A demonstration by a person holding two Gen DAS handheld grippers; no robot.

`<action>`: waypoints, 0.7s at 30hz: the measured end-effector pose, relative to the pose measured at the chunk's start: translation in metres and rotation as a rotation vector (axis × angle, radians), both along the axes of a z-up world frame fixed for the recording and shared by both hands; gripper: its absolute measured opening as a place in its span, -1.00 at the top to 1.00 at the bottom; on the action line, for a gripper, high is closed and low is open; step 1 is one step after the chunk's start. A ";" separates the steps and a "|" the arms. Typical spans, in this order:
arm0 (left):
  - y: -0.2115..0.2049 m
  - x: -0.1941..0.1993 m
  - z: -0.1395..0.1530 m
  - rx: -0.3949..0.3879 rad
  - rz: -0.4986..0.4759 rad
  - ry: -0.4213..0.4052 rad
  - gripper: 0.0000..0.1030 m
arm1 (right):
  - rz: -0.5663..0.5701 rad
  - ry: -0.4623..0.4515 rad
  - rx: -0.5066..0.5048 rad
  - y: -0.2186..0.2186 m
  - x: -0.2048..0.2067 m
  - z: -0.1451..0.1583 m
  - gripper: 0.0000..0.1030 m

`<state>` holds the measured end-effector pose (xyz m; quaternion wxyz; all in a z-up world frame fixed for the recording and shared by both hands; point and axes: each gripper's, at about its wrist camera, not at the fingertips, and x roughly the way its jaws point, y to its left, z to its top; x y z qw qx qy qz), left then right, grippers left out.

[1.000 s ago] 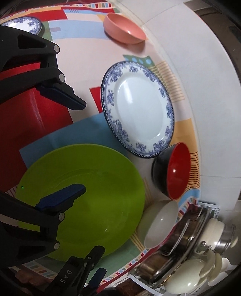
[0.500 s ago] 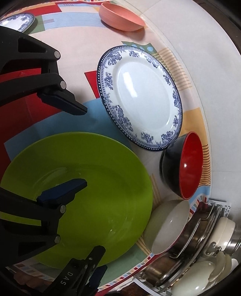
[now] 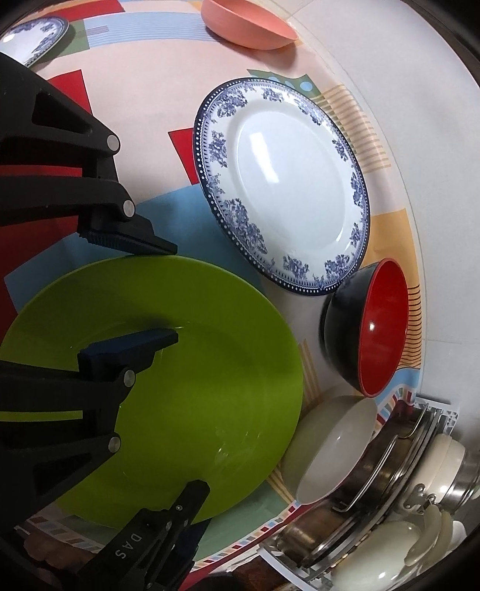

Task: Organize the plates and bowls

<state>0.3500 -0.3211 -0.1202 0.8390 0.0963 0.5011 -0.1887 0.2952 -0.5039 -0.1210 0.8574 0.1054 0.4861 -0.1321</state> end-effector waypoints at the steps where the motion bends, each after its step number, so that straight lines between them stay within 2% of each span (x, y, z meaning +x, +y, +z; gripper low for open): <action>1: 0.001 0.000 0.000 0.002 0.003 -0.001 0.25 | 0.000 0.000 0.000 0.000 0.000 0.000 0.15; 13: 0.017 -0.015 0.012 -0.004 0.026 -0.037 0.26 | 0.019 -0.012 -0.005 0.009 -0.009 0.009 0.19; 21: 0.043 -0.029 0.026 -0.025 0.072 -0.058 0.26 | 0.052 -0.034 -0.023 0.025 -0.018 0.023 0.19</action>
